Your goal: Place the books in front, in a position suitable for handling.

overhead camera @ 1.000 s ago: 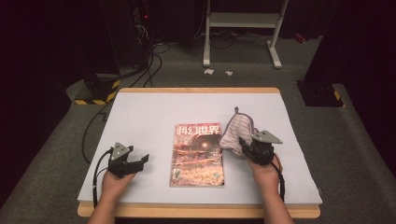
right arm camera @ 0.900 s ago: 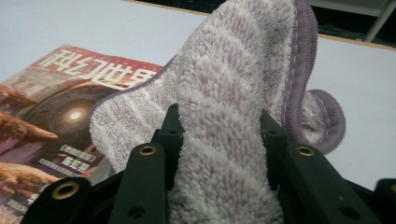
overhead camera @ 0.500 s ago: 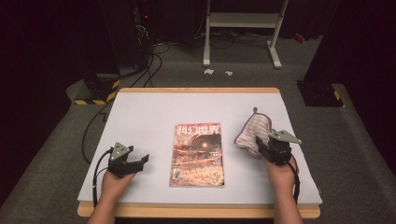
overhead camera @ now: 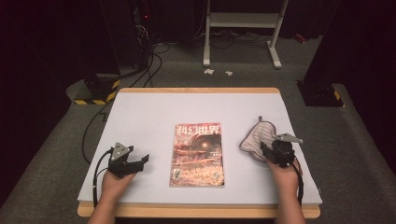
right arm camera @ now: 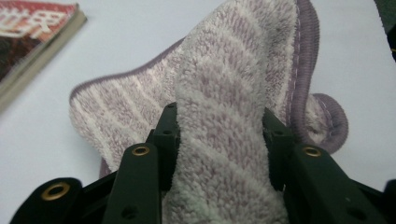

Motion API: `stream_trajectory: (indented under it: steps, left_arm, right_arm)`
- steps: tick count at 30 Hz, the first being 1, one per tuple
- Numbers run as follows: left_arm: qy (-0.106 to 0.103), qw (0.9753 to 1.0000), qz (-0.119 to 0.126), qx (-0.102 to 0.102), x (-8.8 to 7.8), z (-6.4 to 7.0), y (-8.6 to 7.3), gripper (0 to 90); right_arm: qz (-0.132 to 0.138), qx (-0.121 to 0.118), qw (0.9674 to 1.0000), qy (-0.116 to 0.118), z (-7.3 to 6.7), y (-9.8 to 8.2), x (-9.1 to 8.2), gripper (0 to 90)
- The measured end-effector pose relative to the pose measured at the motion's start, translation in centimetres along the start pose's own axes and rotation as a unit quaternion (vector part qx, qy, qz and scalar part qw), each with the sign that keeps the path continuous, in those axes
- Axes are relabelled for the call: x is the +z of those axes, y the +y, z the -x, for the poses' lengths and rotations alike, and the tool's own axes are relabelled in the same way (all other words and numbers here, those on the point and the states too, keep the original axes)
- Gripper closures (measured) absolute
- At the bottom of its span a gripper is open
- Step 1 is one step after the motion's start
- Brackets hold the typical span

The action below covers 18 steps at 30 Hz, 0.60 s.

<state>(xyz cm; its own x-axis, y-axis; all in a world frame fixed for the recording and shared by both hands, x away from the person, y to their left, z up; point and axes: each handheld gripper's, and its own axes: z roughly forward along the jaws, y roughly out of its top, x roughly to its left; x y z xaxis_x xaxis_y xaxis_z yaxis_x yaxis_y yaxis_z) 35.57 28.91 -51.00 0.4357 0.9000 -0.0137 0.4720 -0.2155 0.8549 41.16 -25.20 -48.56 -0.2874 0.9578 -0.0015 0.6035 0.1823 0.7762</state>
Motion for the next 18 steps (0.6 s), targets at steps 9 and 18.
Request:
stream_trajectory:
  steps: [9, 18]
  left_arm:
    - [0.000, 1.0000, 0.000, 0.001, 0.0, 0.0, 0.0, 20.8]
    - [0.000, 1.0000, 0.000, 0.001, 0.0, 0.0, 0.0, 20.8]
  right_arm:
    - [-0.019, -0.009, 0.9998, -0.006, 0.0, -0.7, 1.2, 54.8]
    - [-0.015, 0.000, 0.9999, -0.007, 0.0, -0.9, 1.2, 50.2]
